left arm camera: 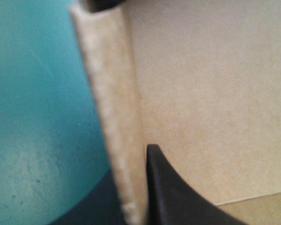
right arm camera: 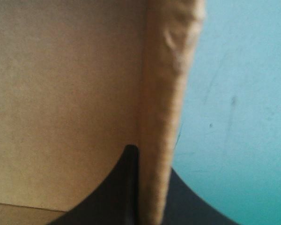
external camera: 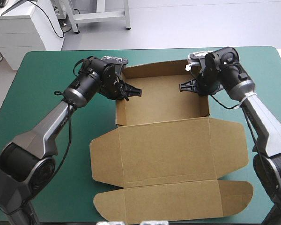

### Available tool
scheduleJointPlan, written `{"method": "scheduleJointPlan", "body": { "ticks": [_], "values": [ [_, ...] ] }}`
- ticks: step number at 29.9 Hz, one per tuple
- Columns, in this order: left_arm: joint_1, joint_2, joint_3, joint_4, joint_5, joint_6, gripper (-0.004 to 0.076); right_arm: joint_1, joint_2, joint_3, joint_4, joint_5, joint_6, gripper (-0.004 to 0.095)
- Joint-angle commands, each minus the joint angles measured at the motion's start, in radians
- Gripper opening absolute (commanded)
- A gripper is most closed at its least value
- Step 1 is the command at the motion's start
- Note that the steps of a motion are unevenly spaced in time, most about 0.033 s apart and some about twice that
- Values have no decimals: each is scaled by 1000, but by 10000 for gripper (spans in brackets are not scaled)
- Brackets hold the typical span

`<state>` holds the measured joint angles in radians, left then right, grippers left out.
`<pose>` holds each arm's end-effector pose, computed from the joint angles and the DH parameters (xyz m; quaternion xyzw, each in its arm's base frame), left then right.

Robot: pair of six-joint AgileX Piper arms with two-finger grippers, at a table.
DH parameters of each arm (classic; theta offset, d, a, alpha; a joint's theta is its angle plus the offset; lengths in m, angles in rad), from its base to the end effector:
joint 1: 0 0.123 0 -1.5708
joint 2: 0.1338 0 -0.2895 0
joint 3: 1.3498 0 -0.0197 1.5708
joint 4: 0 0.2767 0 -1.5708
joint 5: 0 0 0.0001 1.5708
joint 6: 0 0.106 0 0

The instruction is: Fold the box

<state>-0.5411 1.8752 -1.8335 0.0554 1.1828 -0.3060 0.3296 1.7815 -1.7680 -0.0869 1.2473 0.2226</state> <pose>0.3823 -0.2234 0.3213 0.1192 0.9689 -0.0635 0.2072 0.3937 0.1255 0.3381 -0.0578 0.9777 0.0123 0.2014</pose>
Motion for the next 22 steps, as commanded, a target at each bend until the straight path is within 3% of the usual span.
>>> {"method": "scheduleJointPlan", "body": {
  "ticks": [1, 16, 20, 22],
  "values": [
    [-18, 32, -56, 15, 83, 19, -8, 3, -35, 39, 58, -2, -32, -15],
    [-18, 104, -62, 18, 107, 18, -8, 1, 40, 108, 62, -10, -103, -6],
    [-18, 104, -62, 18, 107, 40, 22, 1, 48, 108, 106, -13, -121, 136],
    [-18, 104, -63, 18, 107, 40, 62, 1, 48, 106, 108, -17, -121, 267]
  ]
}}
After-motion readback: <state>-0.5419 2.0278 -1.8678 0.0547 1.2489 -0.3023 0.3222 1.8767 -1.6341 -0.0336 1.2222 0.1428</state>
